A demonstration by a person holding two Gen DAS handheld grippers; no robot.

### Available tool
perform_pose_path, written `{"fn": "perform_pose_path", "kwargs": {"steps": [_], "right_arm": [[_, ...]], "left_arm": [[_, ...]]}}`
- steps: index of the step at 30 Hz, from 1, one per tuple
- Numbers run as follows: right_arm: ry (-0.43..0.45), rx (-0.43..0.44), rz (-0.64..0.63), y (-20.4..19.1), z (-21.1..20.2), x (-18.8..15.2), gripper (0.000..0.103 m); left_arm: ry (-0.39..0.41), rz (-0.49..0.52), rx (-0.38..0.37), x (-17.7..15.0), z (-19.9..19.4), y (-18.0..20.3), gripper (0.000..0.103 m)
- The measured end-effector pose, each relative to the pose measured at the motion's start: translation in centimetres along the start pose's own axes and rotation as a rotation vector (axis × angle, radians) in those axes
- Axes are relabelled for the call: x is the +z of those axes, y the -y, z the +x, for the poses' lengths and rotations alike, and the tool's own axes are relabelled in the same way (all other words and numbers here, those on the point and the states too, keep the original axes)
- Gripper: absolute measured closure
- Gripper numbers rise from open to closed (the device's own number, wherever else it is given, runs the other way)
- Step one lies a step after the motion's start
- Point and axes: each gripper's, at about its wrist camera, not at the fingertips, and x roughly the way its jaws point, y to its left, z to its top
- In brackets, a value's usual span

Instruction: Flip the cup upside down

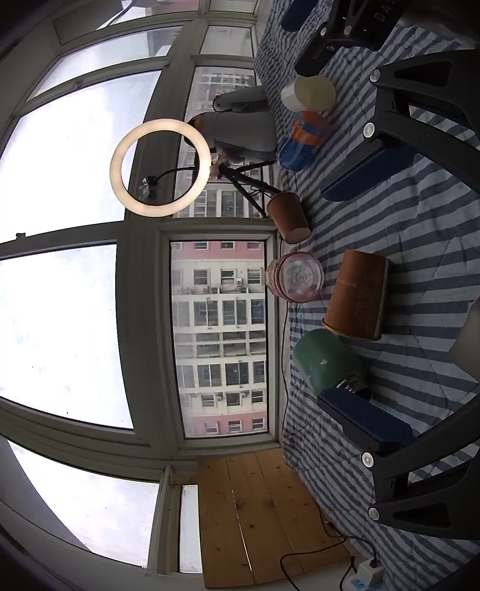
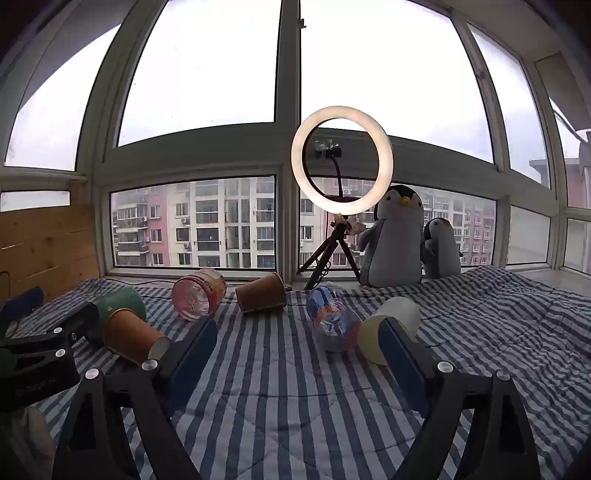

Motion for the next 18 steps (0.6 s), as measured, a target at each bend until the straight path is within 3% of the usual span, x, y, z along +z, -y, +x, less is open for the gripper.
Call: {"fn": "perform_pose_path", "kwargs": {"steps": [18], "right_arm": [[0.001, 0.001, 0.000, 0.08, -0.09, 0.01, 0.016]], "left_arm": [[-0.008, -0.003, 0.000, 0.08, 0.04, 0.18, 0.001]]}}
